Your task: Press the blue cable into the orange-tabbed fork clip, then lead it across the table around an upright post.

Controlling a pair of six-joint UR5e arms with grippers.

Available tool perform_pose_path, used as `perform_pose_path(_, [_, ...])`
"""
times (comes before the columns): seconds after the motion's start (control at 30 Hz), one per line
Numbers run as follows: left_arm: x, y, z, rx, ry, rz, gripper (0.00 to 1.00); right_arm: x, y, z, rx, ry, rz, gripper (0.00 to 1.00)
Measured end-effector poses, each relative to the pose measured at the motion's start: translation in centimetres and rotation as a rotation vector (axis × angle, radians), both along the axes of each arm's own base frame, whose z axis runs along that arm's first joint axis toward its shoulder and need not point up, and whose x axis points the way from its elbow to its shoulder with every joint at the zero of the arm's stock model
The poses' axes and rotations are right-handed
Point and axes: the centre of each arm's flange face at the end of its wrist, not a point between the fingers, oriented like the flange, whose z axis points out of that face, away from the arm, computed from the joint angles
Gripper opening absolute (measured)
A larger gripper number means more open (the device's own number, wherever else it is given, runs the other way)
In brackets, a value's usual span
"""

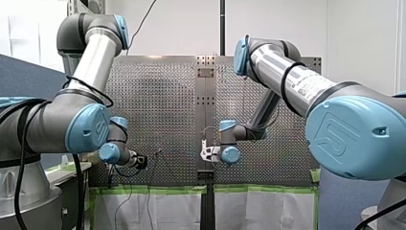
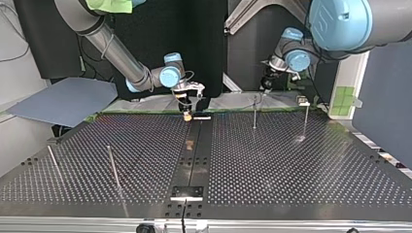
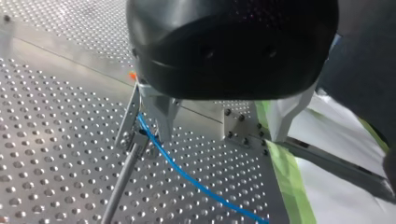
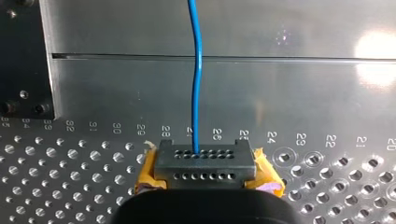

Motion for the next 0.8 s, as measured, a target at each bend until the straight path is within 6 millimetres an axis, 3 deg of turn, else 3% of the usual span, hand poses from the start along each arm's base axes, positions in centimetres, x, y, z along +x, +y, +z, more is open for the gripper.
perform_pose_path(0.8, [-4.6,-0.3,5.3,-0.047,-0.172,0.183,1.00,0.0,0.1,-0.3,0.006,-0.002,0.008,0.00])
